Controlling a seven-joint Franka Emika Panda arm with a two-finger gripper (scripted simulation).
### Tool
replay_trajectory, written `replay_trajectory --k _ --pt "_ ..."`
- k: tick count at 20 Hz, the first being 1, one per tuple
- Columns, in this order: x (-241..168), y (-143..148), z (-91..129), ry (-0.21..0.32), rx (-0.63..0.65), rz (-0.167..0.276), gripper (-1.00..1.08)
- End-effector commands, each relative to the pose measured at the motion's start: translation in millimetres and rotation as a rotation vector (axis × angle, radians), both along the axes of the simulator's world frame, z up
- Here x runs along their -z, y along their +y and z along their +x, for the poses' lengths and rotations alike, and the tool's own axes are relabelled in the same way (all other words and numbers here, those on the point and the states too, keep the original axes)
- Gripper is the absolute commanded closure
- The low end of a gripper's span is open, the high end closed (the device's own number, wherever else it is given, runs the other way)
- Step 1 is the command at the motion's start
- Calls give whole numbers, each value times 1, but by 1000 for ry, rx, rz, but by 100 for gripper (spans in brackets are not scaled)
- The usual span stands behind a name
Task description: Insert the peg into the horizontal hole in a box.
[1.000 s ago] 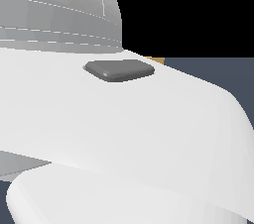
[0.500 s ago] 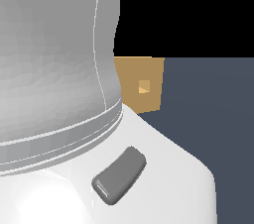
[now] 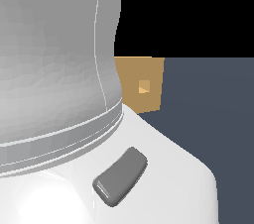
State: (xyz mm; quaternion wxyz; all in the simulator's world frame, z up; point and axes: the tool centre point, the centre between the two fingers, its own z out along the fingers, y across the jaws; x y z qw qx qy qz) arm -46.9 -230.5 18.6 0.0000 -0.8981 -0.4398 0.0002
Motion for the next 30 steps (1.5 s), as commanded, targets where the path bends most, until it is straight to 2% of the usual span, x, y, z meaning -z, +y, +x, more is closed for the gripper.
replay_trajectory --k 1,8,16,24,30 --pt "0 0 0 0 -1 0 108" --pt "-5 6 15 0 -60 -1 108" --pt "-20 30 57 0 -245 -2 108" --pt "-44 87 116 0 -551 -3 108" --pt "-60 136 144 0 -762 -2 108"
